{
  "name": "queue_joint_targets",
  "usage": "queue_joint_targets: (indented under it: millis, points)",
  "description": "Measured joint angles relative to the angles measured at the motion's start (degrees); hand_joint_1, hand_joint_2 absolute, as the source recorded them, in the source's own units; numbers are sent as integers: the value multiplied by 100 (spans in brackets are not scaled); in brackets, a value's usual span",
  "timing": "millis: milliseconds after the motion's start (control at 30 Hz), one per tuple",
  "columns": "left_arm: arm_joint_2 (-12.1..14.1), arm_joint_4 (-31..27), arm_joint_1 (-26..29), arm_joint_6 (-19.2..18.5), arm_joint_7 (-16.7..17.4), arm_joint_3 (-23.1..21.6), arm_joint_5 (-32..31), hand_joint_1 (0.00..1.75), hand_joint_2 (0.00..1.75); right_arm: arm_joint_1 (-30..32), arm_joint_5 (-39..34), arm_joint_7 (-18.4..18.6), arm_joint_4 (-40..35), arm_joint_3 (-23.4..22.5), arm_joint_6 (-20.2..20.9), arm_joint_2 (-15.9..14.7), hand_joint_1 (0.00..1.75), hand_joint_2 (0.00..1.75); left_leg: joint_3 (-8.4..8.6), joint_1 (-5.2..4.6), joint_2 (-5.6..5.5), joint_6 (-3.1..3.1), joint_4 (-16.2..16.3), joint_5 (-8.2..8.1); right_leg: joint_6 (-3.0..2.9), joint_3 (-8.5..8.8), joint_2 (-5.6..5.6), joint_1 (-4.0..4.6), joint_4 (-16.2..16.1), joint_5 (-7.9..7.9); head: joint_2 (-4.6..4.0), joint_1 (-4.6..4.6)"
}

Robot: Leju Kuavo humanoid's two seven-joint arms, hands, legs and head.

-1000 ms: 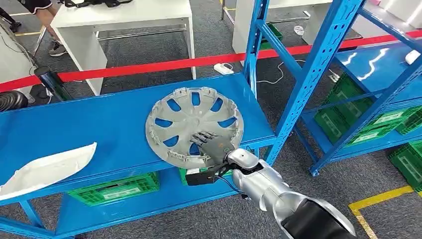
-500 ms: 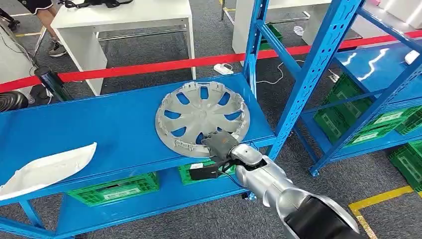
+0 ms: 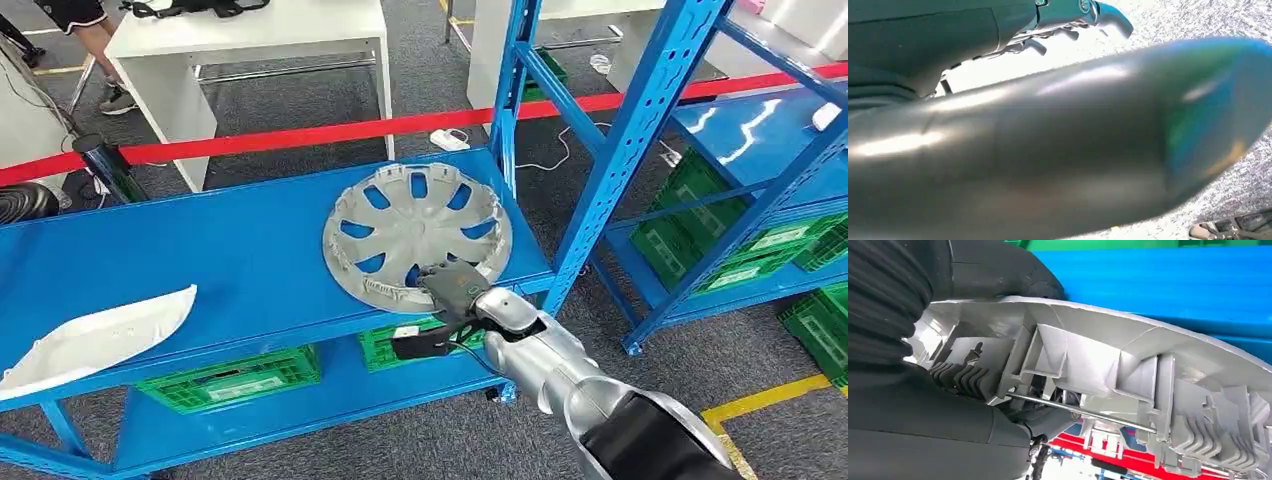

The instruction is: Take the parts from the cabinet and place them on the table.

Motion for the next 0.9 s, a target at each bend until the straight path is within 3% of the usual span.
queue_joint_targets:
  millis: [433, 467, 533, 633, 733, 867, 900]
  points:
    - [7, 0, 7, 100, -118, 7, -7, 0, 0, 45, 0, 4, -72, -17, -87, -120, 175, 175, 4, 0, 3, 2, 0, 6, 4, 1, 1, 1, 0, 6, 0, 0]
    - [7, 0, 7, 107, -118, 7, -7, 0, 175, 48, 0, 4, -79, -17, -87, -125, 175, 175, 4, 0, 3, 2, 0, 6, 4, 1, 1, 1, 0, 6, 0, 0]
    - [9, -2, 10, 232, -140, 7, -98, 0, 175, 48, 9, 4, -85, -17, -96, -131, 175, 175, 3, 0, 3, 2, 0, 6, 4, 2, 1, 1, 0, 6, 0, 0]
    - [9, -4, 6, 794, -348, -22, -262, 0, 175, 36, 101, 17, -94, -17, -79, -129, 175, 175, 3, 0, 3, 4, 0, 7, 5, 4, 0, 1, 0, 7, 0, 0]
    - [13, -9, -9, 985, -369, -57, -254, 0, 175, -1, 182, 15, -94, -17, -11, -129, 175, 175, 4, 0, 3, 4, 0, 8, 8, 4, 1, 1, 0, 9, 0, 0]
    - [2, -4, -44, 1001, -1099, -42, 179, 0, 175, -78, 280, -18, -94, -2, 42, -88, 175, 175, 2, 0, 5, 3, -1, 14, 6, 0, 1, 1, 0, 14, 0, 0]
    - [0, -4, -86, 957, -1108, -39, 229, 0, 175, -107, 300, -22, -94, 7, 33, -70, 175, 175, 1, 1, 5, 3, -1, 16, 5, -2, 1, 2, 0, 16, 0, 0]
